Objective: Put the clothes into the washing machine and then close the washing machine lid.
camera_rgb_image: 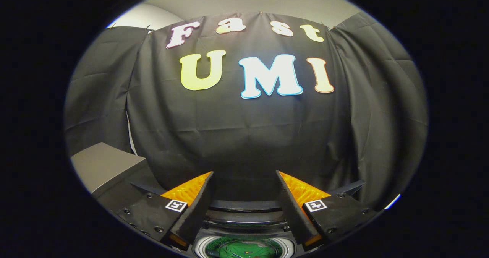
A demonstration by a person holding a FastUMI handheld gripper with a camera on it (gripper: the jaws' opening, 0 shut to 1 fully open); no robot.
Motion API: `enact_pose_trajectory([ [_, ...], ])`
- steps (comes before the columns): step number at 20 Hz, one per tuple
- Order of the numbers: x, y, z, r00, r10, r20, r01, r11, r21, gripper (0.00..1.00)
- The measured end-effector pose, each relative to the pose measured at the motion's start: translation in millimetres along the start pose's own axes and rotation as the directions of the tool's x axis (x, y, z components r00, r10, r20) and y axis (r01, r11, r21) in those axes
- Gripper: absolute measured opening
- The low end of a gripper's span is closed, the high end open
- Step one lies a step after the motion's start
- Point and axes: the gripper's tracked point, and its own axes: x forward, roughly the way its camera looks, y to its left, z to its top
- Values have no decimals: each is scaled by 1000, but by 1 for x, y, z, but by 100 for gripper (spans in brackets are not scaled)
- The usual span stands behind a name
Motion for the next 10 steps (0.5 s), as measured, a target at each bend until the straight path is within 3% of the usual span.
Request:
enact_pose_trajectory([
  [10, -39, 3, -18, 1000, -9, 12, 9, 1000, -4, 96],
])
